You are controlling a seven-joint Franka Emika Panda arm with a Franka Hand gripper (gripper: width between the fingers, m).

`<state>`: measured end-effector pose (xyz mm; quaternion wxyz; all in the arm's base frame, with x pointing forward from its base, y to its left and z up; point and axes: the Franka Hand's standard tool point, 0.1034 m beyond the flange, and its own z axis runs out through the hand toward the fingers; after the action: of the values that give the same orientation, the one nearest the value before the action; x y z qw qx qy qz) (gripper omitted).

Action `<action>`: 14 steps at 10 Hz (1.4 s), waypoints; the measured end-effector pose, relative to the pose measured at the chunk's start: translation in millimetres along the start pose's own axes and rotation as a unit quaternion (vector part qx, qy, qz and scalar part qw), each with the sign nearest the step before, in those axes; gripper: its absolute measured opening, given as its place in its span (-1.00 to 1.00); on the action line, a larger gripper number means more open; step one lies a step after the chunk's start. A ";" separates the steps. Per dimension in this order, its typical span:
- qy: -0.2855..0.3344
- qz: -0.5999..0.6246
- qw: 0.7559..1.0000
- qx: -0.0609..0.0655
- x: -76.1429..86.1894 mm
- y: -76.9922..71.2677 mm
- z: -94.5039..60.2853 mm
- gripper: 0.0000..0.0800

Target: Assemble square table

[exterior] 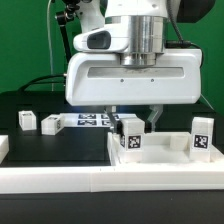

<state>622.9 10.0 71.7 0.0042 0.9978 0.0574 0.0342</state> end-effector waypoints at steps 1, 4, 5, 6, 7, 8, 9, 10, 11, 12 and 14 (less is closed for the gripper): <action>0.000 0.015 1.000 -0.001 -0.1 1.5 -0.1 -0.28; 0.000 0.106 0.994 0.002 -0.3 1.5 0.1 -0.28; 0.000 0.157 0.988 0.004 -1.3 4.1 0.3 -0.28; -0.001 0.198 0.980 0.006 -3.2 5.3 0.5 -0.28; -0.002 0.241 0.971 0.006 -4.0 6.0 0.6 -0.28; -0.002 0.264 0.965 0.005 -4.2 6.3 0.6 -0.27; -0.002 0.280 0.960 0.005 -4.3 6.6 0.6 -0.26; -0.003 0.299 0.954 0.004 -4.6 7.1 0.6 -0.26; -0.003 0.308 0.951 0.003 -4.9 7.5 0.6 -0.22; -0.004 0.327 0.945 0.004 -5.2 7.0 1.6 -0.22; -0.004 0.323 0.946 0.003 -5.3 7.1 1.7 0.53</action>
Offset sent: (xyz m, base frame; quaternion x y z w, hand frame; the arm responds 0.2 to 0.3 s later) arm 0.0000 0.0000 0.0000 0.0000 0.0000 0.1938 0.9810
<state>618.5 2.4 69.7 -0.0101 0.9630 -0.2676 0.0294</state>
